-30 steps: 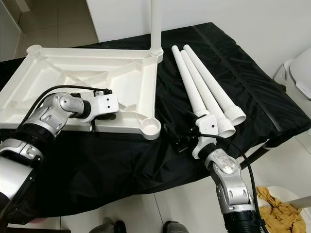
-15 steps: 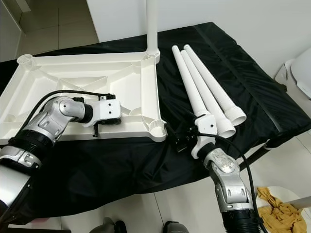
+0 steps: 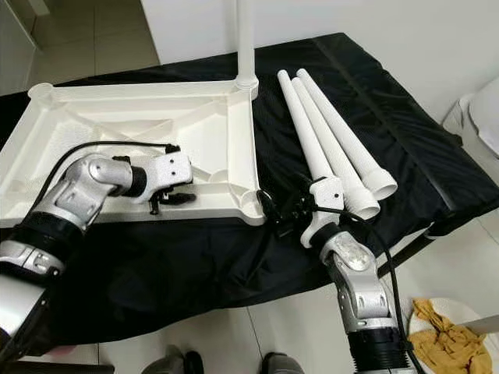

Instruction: Building children table

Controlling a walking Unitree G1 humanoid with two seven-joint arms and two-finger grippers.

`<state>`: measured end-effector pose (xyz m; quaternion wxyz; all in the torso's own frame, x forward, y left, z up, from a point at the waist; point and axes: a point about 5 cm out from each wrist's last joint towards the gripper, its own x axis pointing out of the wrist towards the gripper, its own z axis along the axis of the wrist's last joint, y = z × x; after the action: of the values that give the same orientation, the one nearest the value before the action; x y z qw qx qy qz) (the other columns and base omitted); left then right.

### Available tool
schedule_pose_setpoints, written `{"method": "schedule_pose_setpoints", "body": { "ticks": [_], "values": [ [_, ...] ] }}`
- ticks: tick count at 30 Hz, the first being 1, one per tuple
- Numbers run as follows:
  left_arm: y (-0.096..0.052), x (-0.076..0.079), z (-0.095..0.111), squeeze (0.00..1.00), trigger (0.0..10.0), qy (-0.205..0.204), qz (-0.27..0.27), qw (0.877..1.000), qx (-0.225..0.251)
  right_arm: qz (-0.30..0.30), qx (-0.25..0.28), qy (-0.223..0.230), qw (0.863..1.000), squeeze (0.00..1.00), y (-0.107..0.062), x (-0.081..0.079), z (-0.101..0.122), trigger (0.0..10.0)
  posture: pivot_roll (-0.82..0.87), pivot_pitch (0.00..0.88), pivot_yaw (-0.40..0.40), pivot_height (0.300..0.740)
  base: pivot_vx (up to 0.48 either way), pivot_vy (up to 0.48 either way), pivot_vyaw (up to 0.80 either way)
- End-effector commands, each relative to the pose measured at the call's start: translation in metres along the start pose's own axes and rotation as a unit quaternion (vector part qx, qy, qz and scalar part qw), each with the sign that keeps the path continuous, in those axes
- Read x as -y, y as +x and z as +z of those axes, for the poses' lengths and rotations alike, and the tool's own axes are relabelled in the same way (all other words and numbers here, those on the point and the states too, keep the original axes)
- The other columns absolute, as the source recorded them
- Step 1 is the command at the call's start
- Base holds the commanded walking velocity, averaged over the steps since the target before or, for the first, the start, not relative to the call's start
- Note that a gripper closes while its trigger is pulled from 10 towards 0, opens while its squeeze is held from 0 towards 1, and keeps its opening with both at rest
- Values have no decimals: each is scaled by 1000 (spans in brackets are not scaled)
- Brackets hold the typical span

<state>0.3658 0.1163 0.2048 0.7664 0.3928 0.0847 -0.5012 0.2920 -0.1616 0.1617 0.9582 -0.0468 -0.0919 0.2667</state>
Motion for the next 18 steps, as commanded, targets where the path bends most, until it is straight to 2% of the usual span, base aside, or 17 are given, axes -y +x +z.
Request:
{"method": "schedule_pose_setpoints", "body": {
  "ticks": [1, 6, 9, 13, 14, 15, 16, 18],
  "values": [
    [-14, -14, 19, 0, 10000, -20, 17, 998, 48, 11, 11, 10, 1000, 0, 6, -4, 1, 10000, -101, 92, 60, 740, 0, 0, 0],
    [-27, -16, 37, 0, 10000, -36, 0, 994, 99, 9, 21, 14, 1000, 0, 14, -3, 4, 10000, -100, 92, 59, 740, 0, 0, 0],
    [-26, -17, 40, 0, 10000, -50, 13, 993, 109, 1, 30, 18, 999, 0, 19, -1, 8, 10000, -97, 97, 60, 740, 0, 0, 0],
    [-20, -19, 42, 0, 10000, -111, 47, 983, 136, -28, 45, 22, 998, 0, 28, 4, 13, 10000, -101, 98, 61, 740, 0, 0, 0],
    [-20, -19, 42, 0, 10000, -111, 47, 983, 136, -28, 45, 22, 998, 0, 28, 4, 13, 10000, -101, 98, 61, 740, 0, 0, 0],
    [-19, -21, 42, 0, 10000, -120, 61, 981, 142, -35, 48, 25, 998, 0, 30, 4, 15, 10000, -101, 97, 59, 740, 0, 0, 0],
    [-15, -26, 40, 0, 10000, -143, 108, 972, 150, -57, 50, 30, 997, 0, 34, 7, 16, 10000, -100, 94, 56, 740, 0, 0, 0],
    [-12, -30, 36, 0, 10000, -171, 151, 961, 154, -79, 50, 32, 995, 0, 38, 9, 17, 10000, -100, 94, 56, 740, 0, 0, 0]
  ]
}}
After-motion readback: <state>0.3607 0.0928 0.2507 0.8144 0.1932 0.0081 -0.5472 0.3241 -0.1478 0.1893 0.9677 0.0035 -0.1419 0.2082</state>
